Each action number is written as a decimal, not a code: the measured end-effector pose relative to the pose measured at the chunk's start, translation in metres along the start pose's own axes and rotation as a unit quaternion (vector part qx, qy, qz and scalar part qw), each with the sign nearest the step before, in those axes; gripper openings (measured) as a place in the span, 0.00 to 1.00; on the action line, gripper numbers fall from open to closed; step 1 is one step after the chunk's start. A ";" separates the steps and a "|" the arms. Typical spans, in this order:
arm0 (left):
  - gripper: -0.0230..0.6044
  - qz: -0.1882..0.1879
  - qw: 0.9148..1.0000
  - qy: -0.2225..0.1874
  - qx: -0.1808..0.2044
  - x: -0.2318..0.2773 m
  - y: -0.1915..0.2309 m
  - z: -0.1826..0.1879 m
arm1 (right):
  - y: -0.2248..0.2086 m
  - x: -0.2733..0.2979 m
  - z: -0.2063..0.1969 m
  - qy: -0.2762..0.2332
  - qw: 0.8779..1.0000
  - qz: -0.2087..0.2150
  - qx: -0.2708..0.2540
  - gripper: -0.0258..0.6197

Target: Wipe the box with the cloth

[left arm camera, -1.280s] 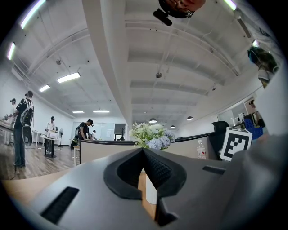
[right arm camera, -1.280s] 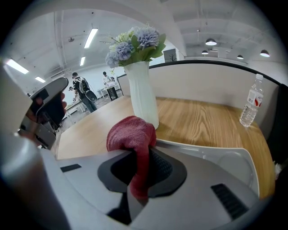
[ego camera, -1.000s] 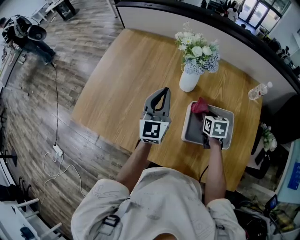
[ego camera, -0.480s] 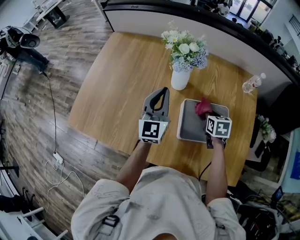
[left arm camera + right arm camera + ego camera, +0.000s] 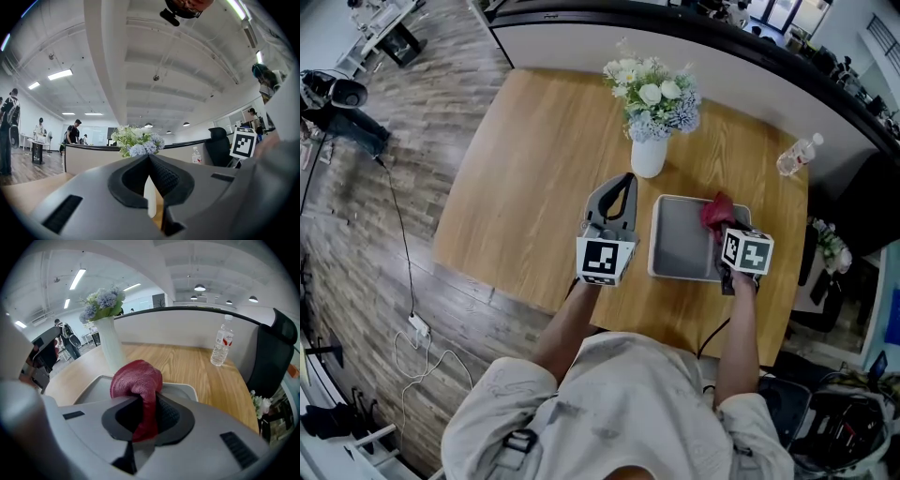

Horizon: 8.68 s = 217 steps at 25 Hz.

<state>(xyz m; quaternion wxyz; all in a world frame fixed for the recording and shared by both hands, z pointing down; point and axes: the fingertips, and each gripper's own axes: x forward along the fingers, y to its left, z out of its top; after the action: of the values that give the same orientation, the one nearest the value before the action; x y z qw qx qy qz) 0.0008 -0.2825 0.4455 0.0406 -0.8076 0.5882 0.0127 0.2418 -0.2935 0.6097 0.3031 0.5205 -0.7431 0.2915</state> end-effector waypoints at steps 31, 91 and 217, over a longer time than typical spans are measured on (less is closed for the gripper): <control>0.05 -0.014 1.000 0.002 0.007 0.005 -0.016 0.000 | -0.068 -0.023 -0.004 -0.004 0.996 -0.093 0.011 0.14; 0.05 0.023 0.999 -0.009 -0.036 -0.094 0.040 -0.006 | 0.144 -0.020 -0.068 0.045 0.997 0.042 -0.040 0.14; 0.05 -0.056 0.998 0.006 -0.013 0.046 -0.022 0.061 | -0.026 -0.171 0.145 -0.318 0.944 -0.085 -0.022 0.14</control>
<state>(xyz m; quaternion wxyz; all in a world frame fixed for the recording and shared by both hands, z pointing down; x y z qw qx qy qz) 0.0378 -0.3145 0.3831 0.0271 -0.8395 0.5424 0.0137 0.2925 -0.3071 0.3903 0.0861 0.6405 -0.7601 0.0673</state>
